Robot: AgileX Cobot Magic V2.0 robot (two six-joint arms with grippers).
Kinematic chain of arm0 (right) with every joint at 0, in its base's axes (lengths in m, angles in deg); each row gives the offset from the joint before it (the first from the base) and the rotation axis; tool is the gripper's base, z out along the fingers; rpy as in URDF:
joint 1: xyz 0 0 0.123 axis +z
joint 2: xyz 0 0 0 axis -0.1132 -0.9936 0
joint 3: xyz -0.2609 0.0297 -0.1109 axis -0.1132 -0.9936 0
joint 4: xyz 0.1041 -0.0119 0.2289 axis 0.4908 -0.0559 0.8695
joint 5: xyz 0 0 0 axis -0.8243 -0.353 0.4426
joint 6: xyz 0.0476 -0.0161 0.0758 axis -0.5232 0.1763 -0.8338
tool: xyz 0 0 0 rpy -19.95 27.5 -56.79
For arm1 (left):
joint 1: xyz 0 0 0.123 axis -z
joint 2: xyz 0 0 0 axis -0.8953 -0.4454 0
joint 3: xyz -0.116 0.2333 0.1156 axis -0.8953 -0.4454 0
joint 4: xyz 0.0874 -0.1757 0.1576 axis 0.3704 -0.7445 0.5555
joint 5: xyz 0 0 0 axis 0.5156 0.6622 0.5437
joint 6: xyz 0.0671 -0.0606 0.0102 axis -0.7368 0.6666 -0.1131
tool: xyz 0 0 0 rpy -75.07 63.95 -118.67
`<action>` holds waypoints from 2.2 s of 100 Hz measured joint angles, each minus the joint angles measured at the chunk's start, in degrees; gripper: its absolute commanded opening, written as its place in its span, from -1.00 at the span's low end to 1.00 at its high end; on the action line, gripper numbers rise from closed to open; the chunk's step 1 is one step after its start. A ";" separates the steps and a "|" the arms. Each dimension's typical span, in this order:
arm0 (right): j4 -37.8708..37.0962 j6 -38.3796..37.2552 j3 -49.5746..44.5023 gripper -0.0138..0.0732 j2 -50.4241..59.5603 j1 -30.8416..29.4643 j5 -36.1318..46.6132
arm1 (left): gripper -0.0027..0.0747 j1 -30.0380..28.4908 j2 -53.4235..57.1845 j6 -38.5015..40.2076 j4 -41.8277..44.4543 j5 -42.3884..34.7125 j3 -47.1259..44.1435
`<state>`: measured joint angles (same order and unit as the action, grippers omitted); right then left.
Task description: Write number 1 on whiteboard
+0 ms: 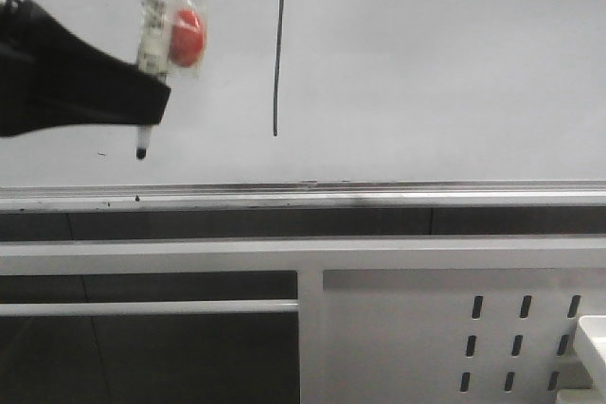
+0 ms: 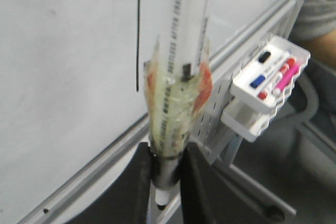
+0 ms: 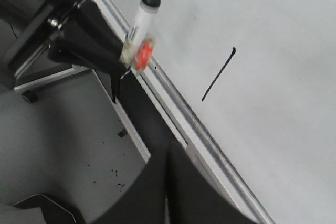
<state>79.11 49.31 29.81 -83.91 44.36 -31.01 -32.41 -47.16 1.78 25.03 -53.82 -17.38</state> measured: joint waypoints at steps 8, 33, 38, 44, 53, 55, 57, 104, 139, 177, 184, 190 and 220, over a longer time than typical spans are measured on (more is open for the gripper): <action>0.00 0.00 -1.34 -0.82 0.14 0.00 -0.35 | -0.98 0.00 1.62 -4.30 -7.05 -0.93 -0.72; 0.00 0.00 -6.12 -0.82 0.14 0.00 -0.45 | -0.98 0.00 9.35 -17.76 -30.39 -8.12 -9.78; 0.00 0.00 -6.92 -0.82 0.14 0.00 -0.36 | -0.98 0.00 11.27 -21.11 -34.98 -8.44 -12.60; 0.00 0.00 -7.39 -0.82 0.14 0.00 -0.33 | -0.98 0.00 13.91 -25.45 -40.76 -8.84 -15.30; 0.00 0.00 -7.74 -0.82 0.14 0.00 -0.10 | -0.98 0.00 17.23 -32.45 -47.44 -8.96 -18.47; 0.00 0.00 -7.74 -0.82 0.14 0.00 -0.10 | -0.98 0.00 17.76 -34.07 -49.12 -8.96 -18.87; 0.00 0.00 -7.74 -0.82 0.14 0.00 0.01 | -0.98 0.00 18.13 -35.58 -50.83 -9.07 -19.07; 0.00 0.00 -7.74 -0.82 0.14 0.00 3.31 | -0.98 0.00 0.75 -40.68 -59.27 -19.24 -18.74; 0.00 -0.03 -7.74 -0.82 0.14 0.00 3.48 | -0.98 0.00 -8.55 -38.13 -59.27 -21.39 -11.14; 0.00 -0.03 -7.74 -0.82 0.14 0.00 4.44 | -0.98 0.00 -9.87 -37.46 -56.20 -15.75 -10.47; 0.00 -0.12 -7.74 -0.82 0.14 0.00 4.57 | -0.98 0.00 -10.52 -37.46 -55.91 -14.74 -10.38; 0.00 -0.12 -7.74 -0.82 0.14 0.00 4.57 | -0.98 0.00 -11.05 -37.46 -55.91 -14.40 -10.38; 0.00 -0.12 -7.74 -0.82 0.14 0.00 4.57 | -0.98 0.00 -11.14 -39.96 -57.27 -12.69 -9.29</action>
<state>79.11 49.19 22.06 -83.78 44.36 -26.44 -32.41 -58.31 -38.18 -32.24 -66.51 -26.67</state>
